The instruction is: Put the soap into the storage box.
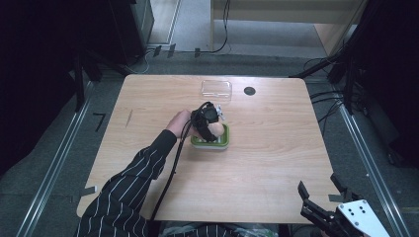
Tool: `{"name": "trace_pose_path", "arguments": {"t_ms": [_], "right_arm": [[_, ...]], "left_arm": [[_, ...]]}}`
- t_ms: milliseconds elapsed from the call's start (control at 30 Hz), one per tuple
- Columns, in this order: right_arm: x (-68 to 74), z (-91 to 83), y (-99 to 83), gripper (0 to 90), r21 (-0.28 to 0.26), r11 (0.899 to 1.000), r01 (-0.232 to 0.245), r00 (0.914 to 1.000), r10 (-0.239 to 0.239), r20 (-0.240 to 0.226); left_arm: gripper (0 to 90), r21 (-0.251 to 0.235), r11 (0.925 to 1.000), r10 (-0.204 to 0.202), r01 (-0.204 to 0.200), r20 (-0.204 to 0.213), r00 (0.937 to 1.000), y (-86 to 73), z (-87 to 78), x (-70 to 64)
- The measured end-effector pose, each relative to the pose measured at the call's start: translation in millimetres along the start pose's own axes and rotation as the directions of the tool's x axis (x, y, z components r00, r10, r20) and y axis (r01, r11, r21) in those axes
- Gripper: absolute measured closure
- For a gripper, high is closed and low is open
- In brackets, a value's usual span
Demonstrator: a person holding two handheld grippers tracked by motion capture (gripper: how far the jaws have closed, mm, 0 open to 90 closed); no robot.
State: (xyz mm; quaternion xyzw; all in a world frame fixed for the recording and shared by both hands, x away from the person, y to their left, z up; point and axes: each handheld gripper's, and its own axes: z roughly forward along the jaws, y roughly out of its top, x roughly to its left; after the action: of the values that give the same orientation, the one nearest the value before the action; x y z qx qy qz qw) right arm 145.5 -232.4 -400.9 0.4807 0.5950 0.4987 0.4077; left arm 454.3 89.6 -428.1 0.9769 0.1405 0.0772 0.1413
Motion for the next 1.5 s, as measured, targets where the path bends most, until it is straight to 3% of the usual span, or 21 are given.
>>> {"name": "trace_pose_path", "arguments": {"t_ms": [367,667,1500], "right_arm": [[-0.2,-0.3,0.0,13.2,-0.002,1.000,0.001,1.0000,-0.001,0.000],[-0.2,-0.5,0.0,13.2,-0.003,1.000,0.001,1.0000,-0.001,0.000],[-0.1,-0.6,0.0,13.2,-0.004,1.000,0.002,1.0000,-0.002,0.000]], "left_arm": [[33.3,0.019,0.9988,-0.045,0.045,-0.014,0.9989,-2.3,5.8,2.1],[33.3,0.037,0.9988,-0.032,0.033,-0.016,0.9994,-2.1,9.2,1.7],[31.5,0.035,0.9975,-0.062,0.062,-0.008,0.9980,-2.5,10.8,1.4]]}}
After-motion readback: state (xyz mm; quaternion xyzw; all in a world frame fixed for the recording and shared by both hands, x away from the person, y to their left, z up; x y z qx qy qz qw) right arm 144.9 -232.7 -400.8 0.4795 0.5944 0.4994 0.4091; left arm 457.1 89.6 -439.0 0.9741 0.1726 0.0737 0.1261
